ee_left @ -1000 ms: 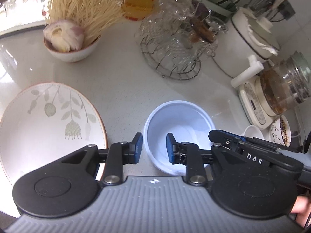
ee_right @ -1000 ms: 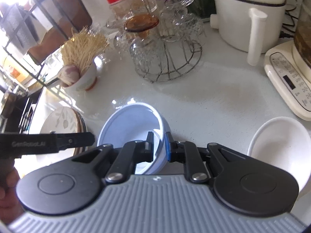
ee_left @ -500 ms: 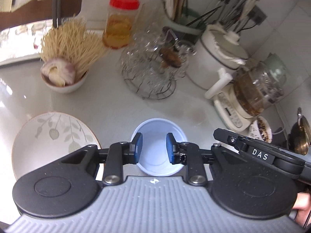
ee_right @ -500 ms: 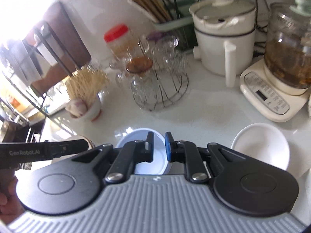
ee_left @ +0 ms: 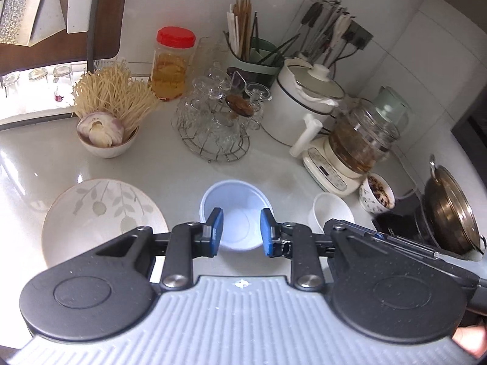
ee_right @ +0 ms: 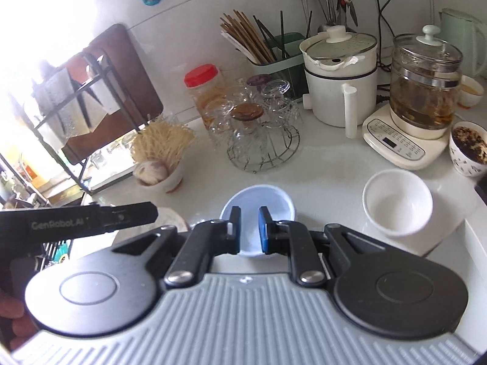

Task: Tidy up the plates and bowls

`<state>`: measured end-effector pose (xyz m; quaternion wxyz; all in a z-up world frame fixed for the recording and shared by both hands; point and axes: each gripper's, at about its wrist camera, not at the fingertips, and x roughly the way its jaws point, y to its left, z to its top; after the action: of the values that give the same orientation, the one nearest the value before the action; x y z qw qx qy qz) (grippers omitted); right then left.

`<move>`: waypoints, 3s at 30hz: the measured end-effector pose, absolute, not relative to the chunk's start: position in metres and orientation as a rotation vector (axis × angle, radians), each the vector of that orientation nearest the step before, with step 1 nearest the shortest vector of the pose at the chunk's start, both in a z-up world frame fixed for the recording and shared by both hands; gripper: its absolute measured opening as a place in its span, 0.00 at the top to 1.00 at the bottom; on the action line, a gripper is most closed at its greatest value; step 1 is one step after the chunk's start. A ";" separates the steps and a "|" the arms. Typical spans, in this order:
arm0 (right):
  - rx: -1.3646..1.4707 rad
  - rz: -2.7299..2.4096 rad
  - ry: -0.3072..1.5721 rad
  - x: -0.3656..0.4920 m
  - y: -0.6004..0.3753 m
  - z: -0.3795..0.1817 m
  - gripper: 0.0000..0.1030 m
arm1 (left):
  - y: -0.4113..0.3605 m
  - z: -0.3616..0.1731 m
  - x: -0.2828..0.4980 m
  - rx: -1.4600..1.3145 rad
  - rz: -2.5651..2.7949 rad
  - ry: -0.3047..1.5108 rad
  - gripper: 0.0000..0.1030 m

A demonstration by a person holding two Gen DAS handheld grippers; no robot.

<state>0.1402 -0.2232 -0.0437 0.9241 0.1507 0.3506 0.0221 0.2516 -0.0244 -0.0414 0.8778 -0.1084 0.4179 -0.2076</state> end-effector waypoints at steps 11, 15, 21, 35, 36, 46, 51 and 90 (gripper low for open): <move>0.293 -0.050 0.728 0.092 -0.198 -0.040 0.85 | 0.001 -0.045 0.204 -0.235 -0.507 0.877 0.71; 0.302 -0.123 0.727 0.079 -0.205 -0.040 0.85 | -0.003 -0.049 0.200 -0.239 -0.555 0.885 0.71; 0.318 -0.197 0.720 0.064 -0.223 -0.040 0.85 | -0.029 -0.055 0.201 -0.216 -0.642 0.913 0.72; 0.428 -0.347 0.732 0.070 -0.296 -0.053 0.85 | -0.116 -0.068 0.235 -0.156 -0.750 0.979 0.71; 0.433 -0.352 0.733 0.073 -0.301 -0.054 0.85 | -0.124 -0.068 0.240 -0.150 -0.751 0.980 0.71; 0.498 -0.374 0.746 0.123 -0.363 -0.065 0.85 | -0.190 -0.080 0.296 -0.095 -0.752 1.025 0.71; 0.528 -0.350 0.784 0.152 -0.386 -0.078 0.84 | -0.216 -0.096 0.329 -0.072 -0.733 1.072 0.61; 0.561 -0.155 1.066 0.249 -0.470 -0.190 0.85 | -0.305 -0.211 0.418 -0.069 -0.544 1.348 0.82</move>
<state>0.2489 -0.4701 -0.1898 0.8212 0.2634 0.5010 -0.0729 0.4180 -0.3051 -0.2112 0.7469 -0.0313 0.6160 -0.2486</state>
